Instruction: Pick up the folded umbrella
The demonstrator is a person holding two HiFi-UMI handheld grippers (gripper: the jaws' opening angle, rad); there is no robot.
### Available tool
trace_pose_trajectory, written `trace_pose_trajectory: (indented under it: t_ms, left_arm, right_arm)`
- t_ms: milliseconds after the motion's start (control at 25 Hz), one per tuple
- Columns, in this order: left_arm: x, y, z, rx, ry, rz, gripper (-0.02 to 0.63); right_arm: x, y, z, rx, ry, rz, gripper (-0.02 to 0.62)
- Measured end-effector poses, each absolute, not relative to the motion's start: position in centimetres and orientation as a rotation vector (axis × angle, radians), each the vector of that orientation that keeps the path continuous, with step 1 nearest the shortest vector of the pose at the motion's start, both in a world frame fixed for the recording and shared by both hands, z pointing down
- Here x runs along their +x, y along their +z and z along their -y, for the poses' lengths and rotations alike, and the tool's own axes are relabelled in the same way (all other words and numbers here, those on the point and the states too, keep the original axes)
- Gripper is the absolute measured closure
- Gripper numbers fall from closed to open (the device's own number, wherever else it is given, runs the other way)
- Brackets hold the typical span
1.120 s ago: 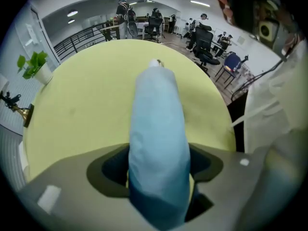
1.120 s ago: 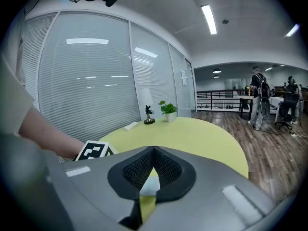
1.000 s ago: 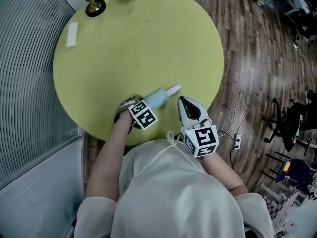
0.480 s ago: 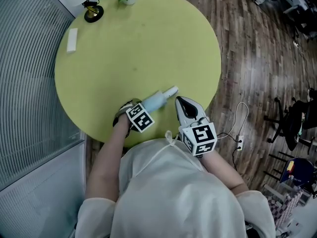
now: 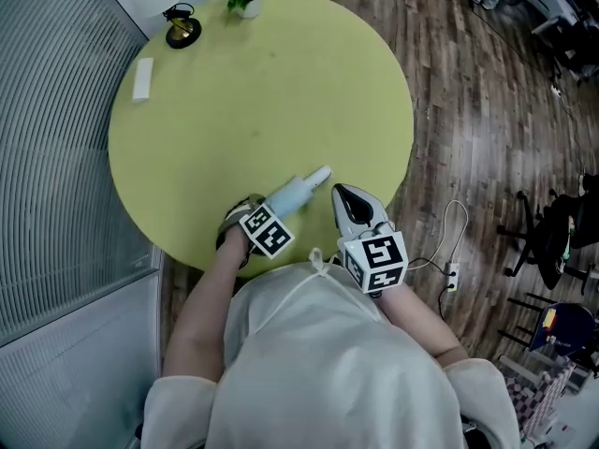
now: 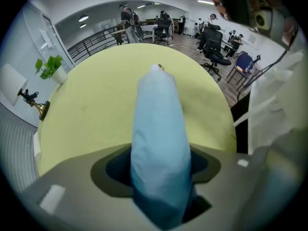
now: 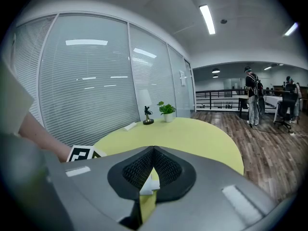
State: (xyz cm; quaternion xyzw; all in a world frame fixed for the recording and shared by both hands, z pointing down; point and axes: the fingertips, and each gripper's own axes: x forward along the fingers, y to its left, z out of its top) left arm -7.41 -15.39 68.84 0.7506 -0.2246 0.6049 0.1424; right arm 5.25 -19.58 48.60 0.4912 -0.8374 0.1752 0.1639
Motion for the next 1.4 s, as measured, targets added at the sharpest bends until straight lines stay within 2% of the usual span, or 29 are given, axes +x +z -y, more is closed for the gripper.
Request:
trace_pose_trajectory:
  t_ms: [280, 600, 1080, 1400]
  left_arm:
    - [-7.1, 65.3, 15.6, 2.235, 1.606, 0.804, 0.304]
    - [-8.2, 56.5, 18.8, 2.326, 1.338, 1.122, 0.304]
    - [-9.9, 41.8, 19.3, 2.455, 0.619, 1.543, 0.304]
    - [-13.8, 37.1, 17.1, 2.452, 0.285, 1.806, 0.304]
  right_arm:
    - [5.8, 47.6, 18.8, 1.44, 0.48, 2.392, 0.597]
    - [4.8, 45.5, 18.0, 1.418, 0.428, 2.448, 0.597]
    - [2.1, 43.4, 17.1, 1.351, 0.37, 2.51, 0.597]
    - [-0.2, 41.5, 18.0, 1.292, 0.301, 2.563, 0.597]
